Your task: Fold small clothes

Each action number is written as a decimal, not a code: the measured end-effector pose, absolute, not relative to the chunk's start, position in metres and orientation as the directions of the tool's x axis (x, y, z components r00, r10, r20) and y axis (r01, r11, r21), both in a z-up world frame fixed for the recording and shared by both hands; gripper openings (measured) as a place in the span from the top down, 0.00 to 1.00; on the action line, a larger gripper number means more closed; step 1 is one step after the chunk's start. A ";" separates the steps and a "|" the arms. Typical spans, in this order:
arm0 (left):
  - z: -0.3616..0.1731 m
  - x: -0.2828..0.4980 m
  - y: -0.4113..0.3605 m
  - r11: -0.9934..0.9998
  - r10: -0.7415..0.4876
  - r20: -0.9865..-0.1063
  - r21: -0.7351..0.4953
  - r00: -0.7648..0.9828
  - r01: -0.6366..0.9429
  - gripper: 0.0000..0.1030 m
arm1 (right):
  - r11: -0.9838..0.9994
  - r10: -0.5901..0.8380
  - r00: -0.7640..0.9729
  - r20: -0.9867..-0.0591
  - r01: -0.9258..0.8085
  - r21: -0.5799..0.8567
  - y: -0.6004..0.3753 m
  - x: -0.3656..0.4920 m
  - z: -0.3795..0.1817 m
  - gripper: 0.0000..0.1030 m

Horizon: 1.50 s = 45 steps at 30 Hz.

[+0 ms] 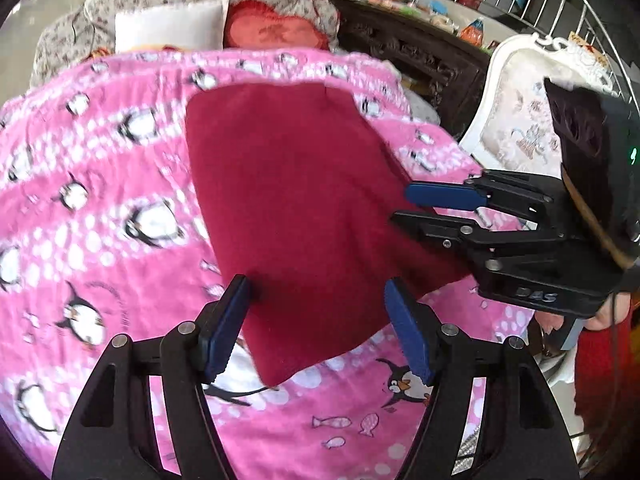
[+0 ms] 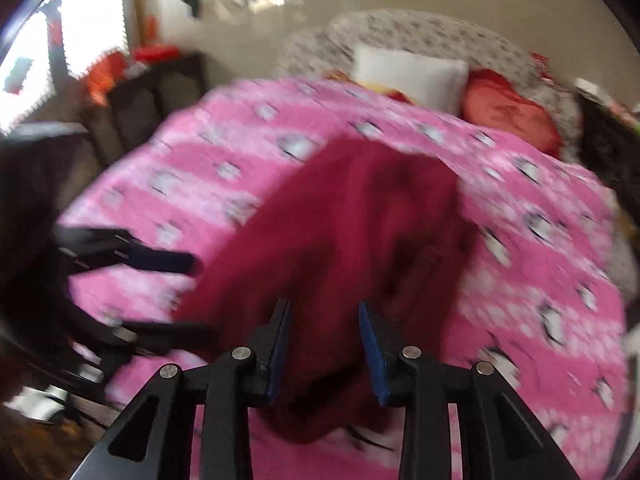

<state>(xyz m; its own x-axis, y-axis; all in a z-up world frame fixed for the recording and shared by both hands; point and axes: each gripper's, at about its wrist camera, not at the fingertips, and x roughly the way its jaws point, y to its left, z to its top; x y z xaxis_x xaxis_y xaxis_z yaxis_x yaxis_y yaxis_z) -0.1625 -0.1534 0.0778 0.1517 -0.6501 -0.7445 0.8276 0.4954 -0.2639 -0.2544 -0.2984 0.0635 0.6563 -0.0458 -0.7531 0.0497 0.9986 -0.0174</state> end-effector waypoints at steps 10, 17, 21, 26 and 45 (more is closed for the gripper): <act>0.073 -0.164 -0.154 0.503 -0.656 -0.731 -0.235 0.190 0.832 0.30 | 0.975 0.081 0.709 -0.701 0.090 0.203 -0.336 -0.277 0.050 0.69; 0.098 -0.140 -0.148 0.561 -0.692 -0.678 -0.287 0.249 0.777 0.27 | 0.991 -0.045 0.771 -0.635 0.116 0.071 -0.320 -0.255 0.089 0.69; 0.082 -0.135 -0.161 0.581 -0.664 -0.712 -0.297 0.230 0.758 0.27 | 0.993 -0.067 0.761 -0.646 0.114 0.032 -0.324 -0.216 0.085 0.69; 0.066 -0.147 -0.170 0.569 -0.643 -0.729 -0.247 0.237 0.784 0.24 | 0.986 -0.146 0.679 -0.719 0.159 -0.050 -0.354 -0.198 0.054 0.69; 0.055 -0.151 -0.173 0.597 -0.620 -0.748 -0.252 0.238 0.762 0.17 | 0.980 -0.052 0.710 -0.703 0.172 0.101 -0.334 -0.267 0.046 0.56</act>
<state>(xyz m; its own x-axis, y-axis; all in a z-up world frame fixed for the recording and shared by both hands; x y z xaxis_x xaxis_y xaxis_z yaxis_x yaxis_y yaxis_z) -0.1508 -0.1726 0.0548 0.2383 -0.6197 -0.7478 0.7615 0.5971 -0.2522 -0.2666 -0.3343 0.0457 0.7098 -0.0518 -0.7025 0.1717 0.9799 0.1012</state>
